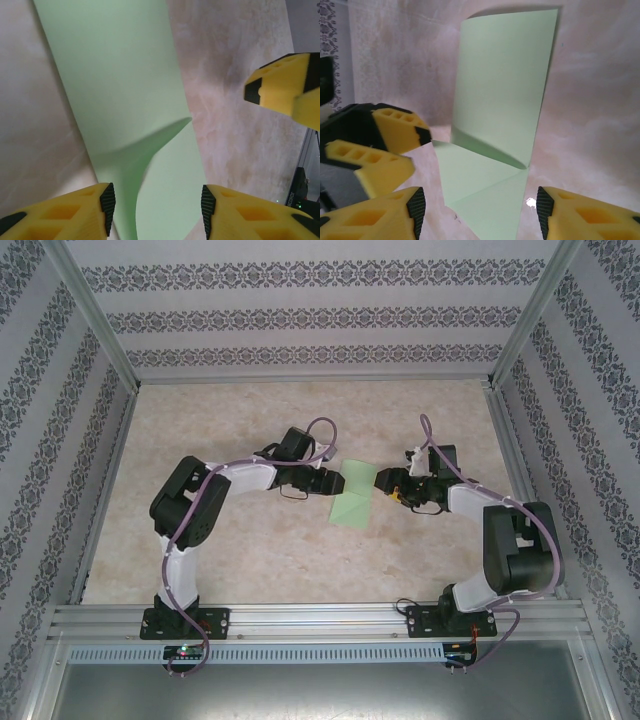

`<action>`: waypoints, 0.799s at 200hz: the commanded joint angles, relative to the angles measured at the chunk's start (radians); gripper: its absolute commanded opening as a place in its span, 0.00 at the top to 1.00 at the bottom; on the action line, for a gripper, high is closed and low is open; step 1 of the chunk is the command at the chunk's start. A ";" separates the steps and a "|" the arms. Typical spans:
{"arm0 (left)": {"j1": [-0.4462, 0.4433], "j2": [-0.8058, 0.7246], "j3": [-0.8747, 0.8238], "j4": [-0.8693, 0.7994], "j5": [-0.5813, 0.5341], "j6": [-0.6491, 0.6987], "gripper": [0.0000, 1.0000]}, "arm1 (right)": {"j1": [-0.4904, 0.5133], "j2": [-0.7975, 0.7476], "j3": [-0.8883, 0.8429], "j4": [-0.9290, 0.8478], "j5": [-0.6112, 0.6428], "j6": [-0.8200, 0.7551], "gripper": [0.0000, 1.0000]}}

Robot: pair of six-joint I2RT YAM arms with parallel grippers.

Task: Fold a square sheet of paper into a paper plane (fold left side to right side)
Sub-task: Fold the triangle a second time at the center of the table, then turn over the paper at the center of the table.

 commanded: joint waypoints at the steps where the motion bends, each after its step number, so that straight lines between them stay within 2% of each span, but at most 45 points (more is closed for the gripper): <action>1: 0.004 0.037 0.056 -0.001 0.045 0.008 0.52 | -0.006 -0.034 -0.028 0.061 -0.032 0.024 0.35; 25: 0.001 0.062 0.083 -0.025 0.038 0.020 0.54 | -0.008 -0.040 -0.041 0.081 -0.043 0.040 0.32; 51: -0.006 0.074 0.097 -0.047 0.037 0.036 0.66 | -0.009 -0.039 -0.039 0.089 -0.065 0.048 0.31; 68: -0.011 0.067 0.101 -0.091 -0.010 0.066 0.75 | -0.009 -0.041 -0.039 0.088 -0.069 0.048 0.31; 85: -0.013 0.050 0.085 -0.105 -0.040 0.087 0.75 | -0.009 -0.040 -0.035 0.089 -0.074 0.046 0.30; 124: -0.014 0.047 0.066 -0.091 -0.011 0.092 0.74 | -0.009 -0.039 -0.031 0.082 -0.083 0.044 0.30; 160: -0.014 0.025 0.051 -0.079 -0.016 0.095 0.92 | -0.006 -0.036 -0.031 0.071 -0.091 0.037 0.30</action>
